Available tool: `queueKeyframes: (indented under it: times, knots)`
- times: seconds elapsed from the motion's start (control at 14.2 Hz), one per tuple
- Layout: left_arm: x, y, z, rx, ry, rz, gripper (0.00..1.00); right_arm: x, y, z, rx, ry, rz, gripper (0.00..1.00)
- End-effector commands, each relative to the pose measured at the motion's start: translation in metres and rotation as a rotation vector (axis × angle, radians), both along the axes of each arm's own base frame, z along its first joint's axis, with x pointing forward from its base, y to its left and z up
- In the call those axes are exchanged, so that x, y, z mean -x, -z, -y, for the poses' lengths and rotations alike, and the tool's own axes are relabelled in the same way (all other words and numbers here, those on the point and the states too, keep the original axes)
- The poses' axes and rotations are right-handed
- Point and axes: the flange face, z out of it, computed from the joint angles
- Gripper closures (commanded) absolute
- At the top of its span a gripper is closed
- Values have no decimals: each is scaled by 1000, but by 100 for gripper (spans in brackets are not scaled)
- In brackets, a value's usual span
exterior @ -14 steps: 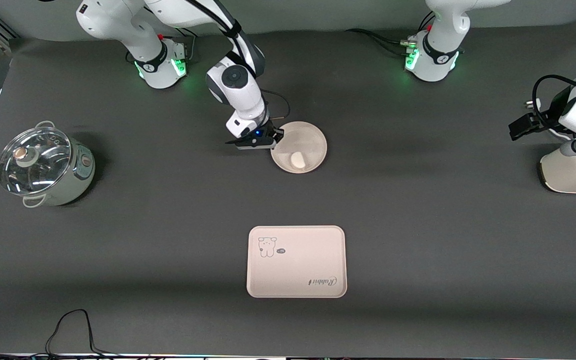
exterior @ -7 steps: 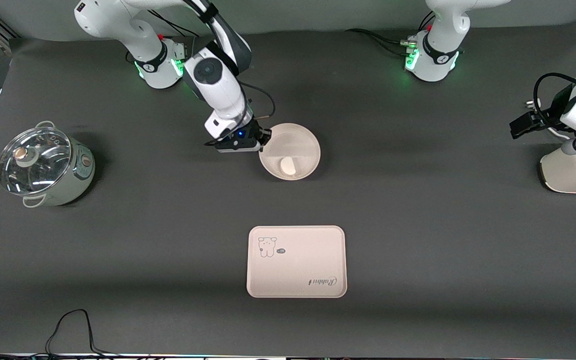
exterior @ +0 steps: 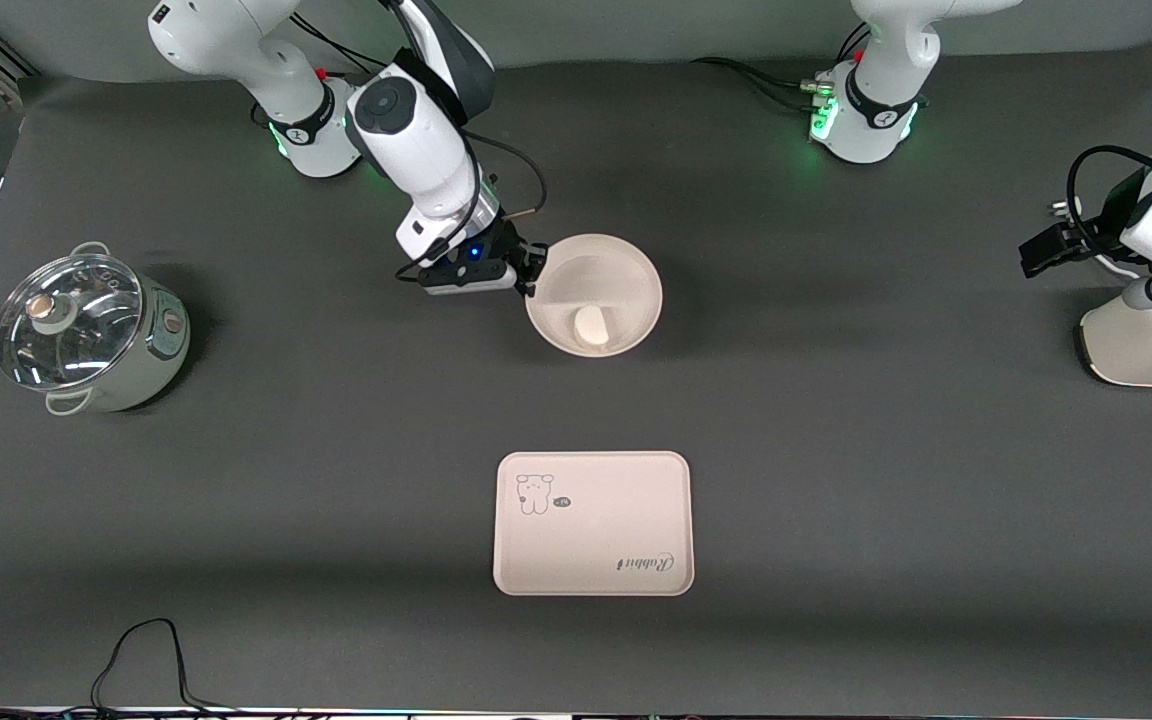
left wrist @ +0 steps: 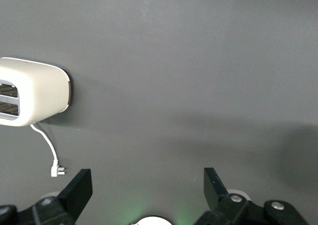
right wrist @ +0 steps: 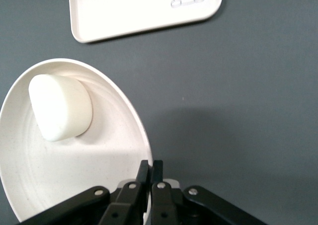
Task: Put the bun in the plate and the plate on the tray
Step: 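Lift and carry the plate with the right gripper onto the tray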
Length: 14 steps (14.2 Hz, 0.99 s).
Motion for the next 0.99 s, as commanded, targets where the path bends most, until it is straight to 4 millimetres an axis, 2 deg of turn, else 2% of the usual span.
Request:
queueKeyframes:
  times: [0.0, 0.35, 0.56, 0.78, 0.92]
  knots:
    - [6, -11, 1, -1, 5, 5, 0, -51, 3, -8, -9, 3, 1, 99]
    - [7, -11, 2, -1, 4, -3, 0, -162, 14, -11, -78, 59, 14, 99]
    - [7, -11, 2, -1, 4, -6, 0, -218, 22, -13, -87, 61, 29, 99]
    - [7, -11, 3, -1, 5, -6, 0, -255, 37, -21, -91, 60, 40, 100]
    - [7, -11, 3, -3, 5, -7, 0, -261, 60, -19, -85, 74, 32, 100]
